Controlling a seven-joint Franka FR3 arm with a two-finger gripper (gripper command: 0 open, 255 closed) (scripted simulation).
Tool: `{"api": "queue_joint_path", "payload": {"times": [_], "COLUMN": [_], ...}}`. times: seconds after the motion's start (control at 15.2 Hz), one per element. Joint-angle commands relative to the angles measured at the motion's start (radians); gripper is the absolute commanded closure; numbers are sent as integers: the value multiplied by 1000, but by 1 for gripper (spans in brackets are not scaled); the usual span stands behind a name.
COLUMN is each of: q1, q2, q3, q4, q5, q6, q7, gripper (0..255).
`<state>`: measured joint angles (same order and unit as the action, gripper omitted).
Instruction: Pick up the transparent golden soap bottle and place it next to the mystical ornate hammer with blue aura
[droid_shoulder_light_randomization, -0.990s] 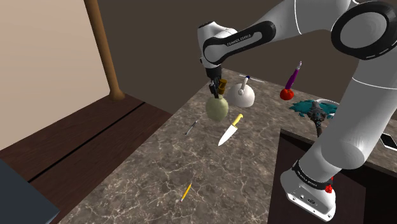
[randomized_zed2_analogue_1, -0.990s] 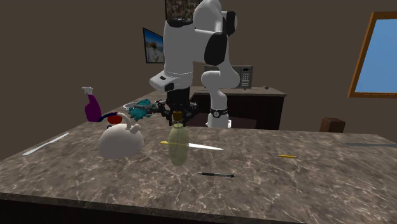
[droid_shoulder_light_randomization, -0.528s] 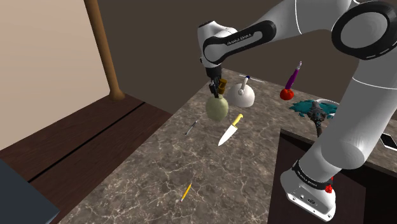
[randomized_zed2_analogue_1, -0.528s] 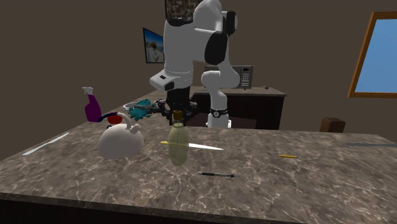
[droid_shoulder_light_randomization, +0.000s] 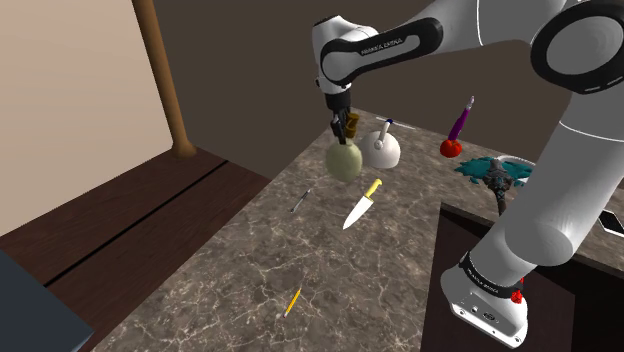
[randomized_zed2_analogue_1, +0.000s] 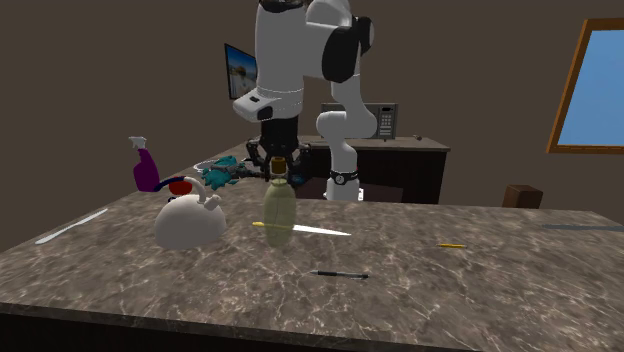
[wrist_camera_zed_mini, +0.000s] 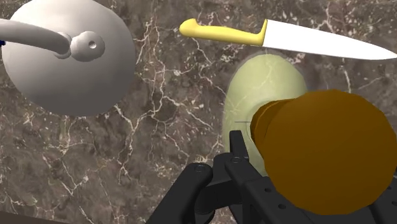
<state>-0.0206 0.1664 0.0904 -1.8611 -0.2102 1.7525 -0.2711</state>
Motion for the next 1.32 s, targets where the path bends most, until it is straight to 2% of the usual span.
{"api": "queue_joint_path", "payload": {"times": [0.0, 1.25], "q1": [0, 5], "q2": [-8, -39], "q3": [0, 3], "q4": [20, 235], "q5": [2, 8], "q6": [-27, -269], "q7": [-6, -48], "gripper": [255, 255]}}
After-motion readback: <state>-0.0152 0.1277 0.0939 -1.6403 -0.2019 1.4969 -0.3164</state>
